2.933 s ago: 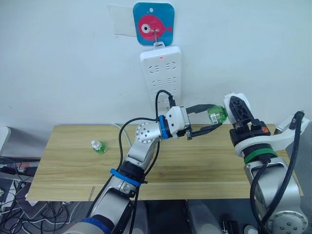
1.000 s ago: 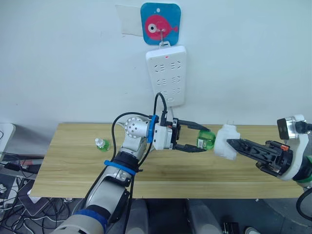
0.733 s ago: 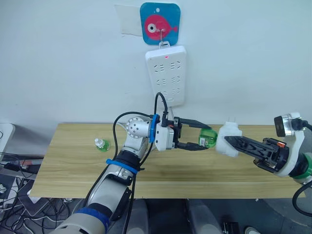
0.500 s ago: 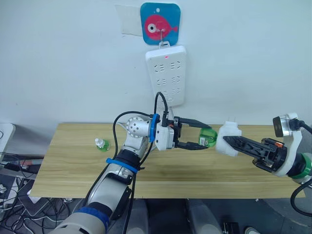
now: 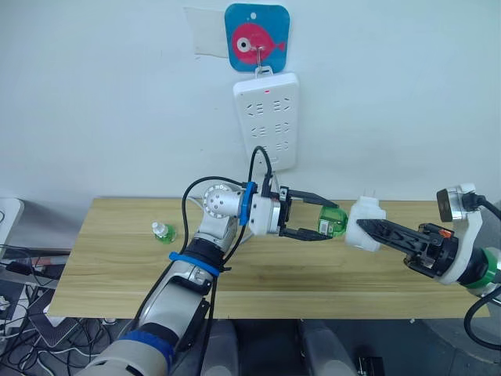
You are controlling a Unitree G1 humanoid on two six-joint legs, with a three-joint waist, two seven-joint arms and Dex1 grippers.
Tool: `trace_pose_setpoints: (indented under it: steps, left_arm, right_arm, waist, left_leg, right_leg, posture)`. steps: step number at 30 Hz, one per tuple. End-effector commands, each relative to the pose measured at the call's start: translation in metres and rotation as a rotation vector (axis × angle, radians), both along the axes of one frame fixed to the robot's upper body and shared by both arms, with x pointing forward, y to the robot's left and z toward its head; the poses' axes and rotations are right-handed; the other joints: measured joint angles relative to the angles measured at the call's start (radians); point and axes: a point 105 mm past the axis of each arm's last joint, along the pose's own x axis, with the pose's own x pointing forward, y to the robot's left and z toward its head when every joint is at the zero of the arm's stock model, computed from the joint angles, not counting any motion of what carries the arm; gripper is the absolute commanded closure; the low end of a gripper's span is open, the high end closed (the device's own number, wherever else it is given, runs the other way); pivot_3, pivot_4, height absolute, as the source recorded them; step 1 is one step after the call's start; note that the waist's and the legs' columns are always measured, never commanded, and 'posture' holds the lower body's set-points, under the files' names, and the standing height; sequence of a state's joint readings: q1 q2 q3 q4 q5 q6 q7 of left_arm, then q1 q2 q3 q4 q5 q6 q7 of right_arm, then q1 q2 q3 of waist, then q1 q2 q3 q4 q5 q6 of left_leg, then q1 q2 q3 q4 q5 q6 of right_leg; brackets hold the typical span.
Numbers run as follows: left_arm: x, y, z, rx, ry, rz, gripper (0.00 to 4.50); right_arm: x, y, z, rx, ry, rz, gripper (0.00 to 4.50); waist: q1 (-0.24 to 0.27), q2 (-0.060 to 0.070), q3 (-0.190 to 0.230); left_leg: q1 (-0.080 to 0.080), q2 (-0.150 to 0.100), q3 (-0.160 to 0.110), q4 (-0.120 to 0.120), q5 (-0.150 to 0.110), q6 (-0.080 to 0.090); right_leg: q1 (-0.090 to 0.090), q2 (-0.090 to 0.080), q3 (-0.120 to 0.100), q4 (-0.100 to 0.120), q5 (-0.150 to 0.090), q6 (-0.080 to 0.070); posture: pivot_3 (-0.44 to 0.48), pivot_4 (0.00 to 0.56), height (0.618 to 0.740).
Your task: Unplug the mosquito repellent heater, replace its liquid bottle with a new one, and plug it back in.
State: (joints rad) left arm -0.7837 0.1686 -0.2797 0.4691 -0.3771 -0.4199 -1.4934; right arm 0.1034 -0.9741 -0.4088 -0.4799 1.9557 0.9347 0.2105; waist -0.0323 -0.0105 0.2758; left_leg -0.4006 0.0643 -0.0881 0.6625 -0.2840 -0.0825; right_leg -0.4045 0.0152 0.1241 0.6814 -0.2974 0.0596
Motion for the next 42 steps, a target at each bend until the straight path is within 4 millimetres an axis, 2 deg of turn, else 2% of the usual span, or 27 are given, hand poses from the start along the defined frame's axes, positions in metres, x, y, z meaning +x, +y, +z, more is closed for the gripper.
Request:
trace_pose_setpoints:
  steps: [1,6,13,16,19,23,30,36,38,42]
  left_arm:
    - [-0.013,-0.003,0.01,0.035,0.154,-0.064,2.24]
    - [-0.019,-0.002,0.015,0.121,0.358,-0.076,2.24]
    - [-0.012,0.0,0.015,0.337,0.895,-0.027,2.24]
    - [-0.008,0.002,0.009,0.458,1.22,0.006,2.24]
    - [-0.012,0.004,0.001,0.544,1.348,0.021,2.24]
    - [-0.012,-0.001,0.004,0.543,1.372,0.015,2.24]
    - [-0.009,-0.003,0.011,0.512,1.365,0.025,0.05]
    - [-0.002,0.007,0.021,0.438,1.254,0.055,0.05]
    - [-0.003,0.01,0.025,0.401,1.143,0.06,0.05]
    - [-0.004,0.012,0.04,0.228,0.77,0.057,0.05]
  right_arm:
    - [-0.01,0.01,0.009,-0.023,-0.047,0.062,1.33]
    - [-0.01,0.01,0.009,-0.039,-0.041,0.068,1.33]
    - [-0.011,0.01,0.013,-0.097,-0.052,0.1,1.33]
    - [-0.01,0.009,0.016,-0.132,-0.063,0.096,1.33]
    - [-0.011,0.009,0.017,-0.15,-0.064,0.101,1.33]
    - [-0.013,0.01,0.015,-0.146,-0.059,0.108,1.33]
    - [-0.014,0.008,0.014,-0.116,-0.058,0.095,1.33]
    - [-0.011,0.002,0.015,-0.071,-0.059,0.063,1.33]
    - [-0.011,-0.001,0.015,-0.053,-0.058,0.056,1.33]
    - [-0.01,-0.014,0.012,-0.022,-0.023,0.027,1.33]
  waist:
    - [0.0,0.0,0.0]
    - [0.001,0.0,0.0]
    - [0.001,0.0,0.0]
    - [0.001,0.0,0.0]
    - [0.0,0.0,0.001]
    - [0.001,0.0,0.001]
    - [0.003,-0.001,0.001]
    - [0.004,-0.001,0.001]
    - [0.004,-0.001,0.001]
    - [0.008,-0.001,0.001]
  left_leg:
    - [0.0,0.0,0.0,0.0,0.0,0.0]
    - [0.0,0.0,-0.002,0.0,0.0,0.0]
    - [0.0,0.0,-0.003,0.0,0.0,0.0]
    - [0.0,0.0,-0.003,0.0,0.0,0.0]
    - [-0.001,0.0,-0.004,0.0,0.0,0.0]
    - [-0.001,-0.001,-0.005,0.0,0.0,-0.001]
    - [-0.001,-0.001,-0.005,0.0,0.002,-0.003]
    - [-0.001,-0.001,-0.005,0.0,0.002,-0.004]
    - [-0.001,-0.001,-0.004,0.0,0.003,-0.005]
    - [-0.001,-0.001,-0.004,0.0,0.003,-0.005]
  right_leg:
    - [0.0,0.0,0.0,0.0,0.0,0.0]
    - [0.0,0.0,-0.002,0.0,0.0,0.0]
    - [0.0,0.0,-0.002,0.0,0.0,0.0]
    - [0.0,0.0,-0.003,0.0,0.0,0.0]
    - [0.0,0.0,-0.003,-0.001,0.0,0.0]
    - [0.0,0.0,-0.004,-0.001,0.0,0.0]
    - [0.0,0.0,-0.004,0.0,0.0,0.0]
    - [0.0,0.0,-0.004,0.0,0.0,0.0]
    - [0.0,-0.001,-0.004,0.0,0.0,0.0]
    - [0.0,-0.001,-0.004,-0.001,0.0,0.0]
  posture:
    - [0.003,0.276,0.74]
    - [0.003,0.276,0.74]
    - [0.006,0.277,0.74]
    - [0.013,0.273,0.74]
    - [0.01,0.269,0.74]
    - [0.009,0.266,0.74]
    - [0.013,0.259,0.74]
    - [0.018,0.25,0.74]
    - [0.022,0.245,0.74]
    - [0.022,0.245,0.74]
